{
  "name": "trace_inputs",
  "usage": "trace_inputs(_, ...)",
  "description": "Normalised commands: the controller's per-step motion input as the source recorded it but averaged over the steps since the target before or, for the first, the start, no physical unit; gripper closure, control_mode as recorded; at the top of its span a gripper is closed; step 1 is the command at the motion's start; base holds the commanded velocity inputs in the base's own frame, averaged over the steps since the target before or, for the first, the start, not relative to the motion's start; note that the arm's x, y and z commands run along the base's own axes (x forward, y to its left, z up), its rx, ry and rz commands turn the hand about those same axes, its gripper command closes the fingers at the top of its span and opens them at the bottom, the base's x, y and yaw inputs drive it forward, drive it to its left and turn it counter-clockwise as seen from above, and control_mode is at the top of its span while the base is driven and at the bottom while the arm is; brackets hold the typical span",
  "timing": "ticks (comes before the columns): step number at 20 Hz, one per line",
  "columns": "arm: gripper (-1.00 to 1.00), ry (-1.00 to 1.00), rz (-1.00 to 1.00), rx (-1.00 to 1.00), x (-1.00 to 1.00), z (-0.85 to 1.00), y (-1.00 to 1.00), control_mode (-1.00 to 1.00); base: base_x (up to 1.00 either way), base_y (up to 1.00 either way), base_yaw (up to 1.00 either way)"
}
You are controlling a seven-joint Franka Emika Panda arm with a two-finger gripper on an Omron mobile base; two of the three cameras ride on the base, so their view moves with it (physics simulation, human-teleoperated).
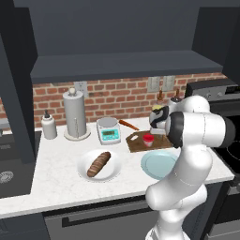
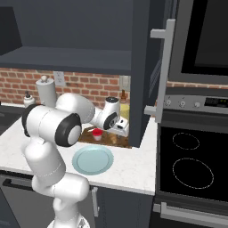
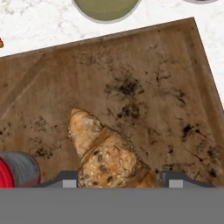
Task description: From the different types of pastries on the counter, select a croissant and place it on the cutting board. Then retrieve a jar of jam from the cabinet and place it alongside the croissant on the cutting board.
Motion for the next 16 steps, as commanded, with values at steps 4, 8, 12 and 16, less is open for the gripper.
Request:
trace_inputs(4,1.0,0.0,0.0,0.0,0.19,0.0,-0.03,-1.0,0.0,0.0,0.0)
trace_inputs(8,1.0,0.0,0.0,0.0,0.27,0.0,-0.03,-1.0,0.0,0.0,0.0)
trace_inputs(12,1.0,0.0,0.0,0.0,0.17,0.0,0.0,-1.0,0.0,0.0,0.0)
trace_inputs(16,1.0,0.0,0.0,0.0,0.06,-0.01,0.0,-1.0,0.0,0.0,0.0)
